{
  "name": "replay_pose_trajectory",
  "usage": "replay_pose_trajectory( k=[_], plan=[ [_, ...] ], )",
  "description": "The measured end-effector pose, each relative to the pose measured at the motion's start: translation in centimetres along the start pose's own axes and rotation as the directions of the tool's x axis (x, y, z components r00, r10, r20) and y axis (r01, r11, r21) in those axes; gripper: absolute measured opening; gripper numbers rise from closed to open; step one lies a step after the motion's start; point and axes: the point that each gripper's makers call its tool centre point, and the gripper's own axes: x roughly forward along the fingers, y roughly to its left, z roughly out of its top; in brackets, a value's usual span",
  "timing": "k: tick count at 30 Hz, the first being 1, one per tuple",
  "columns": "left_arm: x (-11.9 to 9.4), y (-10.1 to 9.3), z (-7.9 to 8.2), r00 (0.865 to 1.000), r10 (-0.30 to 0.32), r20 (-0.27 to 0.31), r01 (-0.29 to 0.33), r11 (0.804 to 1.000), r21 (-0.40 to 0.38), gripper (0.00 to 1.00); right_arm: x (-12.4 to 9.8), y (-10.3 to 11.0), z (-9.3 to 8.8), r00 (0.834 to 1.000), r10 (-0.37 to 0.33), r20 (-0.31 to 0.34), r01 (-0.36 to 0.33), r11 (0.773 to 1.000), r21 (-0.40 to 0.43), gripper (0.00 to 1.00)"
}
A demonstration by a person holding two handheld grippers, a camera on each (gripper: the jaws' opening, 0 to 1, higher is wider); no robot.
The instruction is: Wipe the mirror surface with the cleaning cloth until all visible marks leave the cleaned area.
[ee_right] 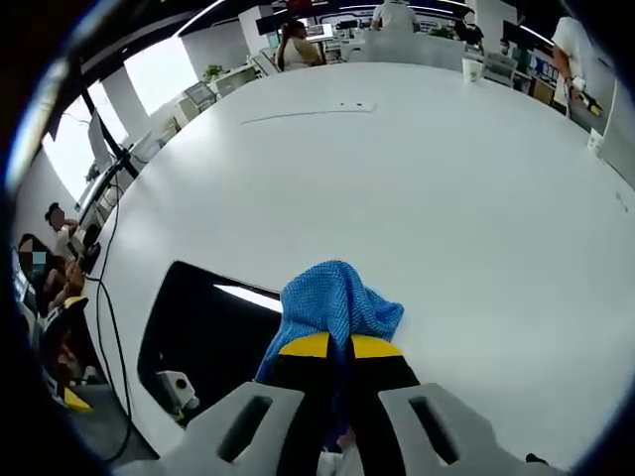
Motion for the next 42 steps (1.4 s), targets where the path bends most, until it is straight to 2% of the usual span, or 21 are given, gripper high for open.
replay_pose_trajectory(
  k=[6, 23, 30, 32, 34, 39, 42],
  plan=[
    [0.0, 0.0, 0.1, 1.000, 0.002, 0.002, -0.002, 1.000, -0.001, 0.99, 0.5, -0.2, 0.7, 1.000, -0.009, 0.001, 0.009, 1.000, 0.000, 0.00],
    [0.0, 0.1, 0.0, 1.000, 0.007, -0.003, -0.007, 1.000, -0.002, 0.99, 0.8, -0.4, 0.8, 1.000, -0.008, 0.020, 0.008, 1.000, -0.001, 0.00],
    [-0.1, 0.5, 0.1, 1.000, 0.029, 0.007, -0.029, 1.000, -0.008, 0.99, 0.7, -0.3, 0.8, 1.000, -0.008, 0.016, 0.008, 1.000, -0.003, 0.00],
    [-0.2, 0.7, 0.0, 0.999, 0.042, 0.000, -0.042, 0.999, -0.015, 0.99, 0.3, -0.4, 1.2, 0.999, -0.012, 0.040, 0.013, 0.999, -0.032, 0.00],
    [-0.2, 0.9, 0.0, 0.999, 0.050, 0.003, -0.050, 0.999, -0.020, 0.99, -0.8, -0.1, 1.3, 0.999, 0.006, 0.038, -0.006, 1.000, 0.016, 0.00],
    [-0.2, 0.9, -0.1, 0.999, 0.052, -0.003, -0.052, 0.999, -0.013, 0.99, -3.2, 0.1, 2.3, 0.998, 0.035, 0.060, -0.036, 0.999, 0.025, 0.00],
    [-0.2, 0.9, -0.1, 0.999, 0.054, -0.005, -0.054, 0.998, -0.013, 0.99, -4.8, 0.3, 2.4, 0.997, 0.065, 0.051, -0.068, 0.997, 0.049, 0.00]
  ],
)
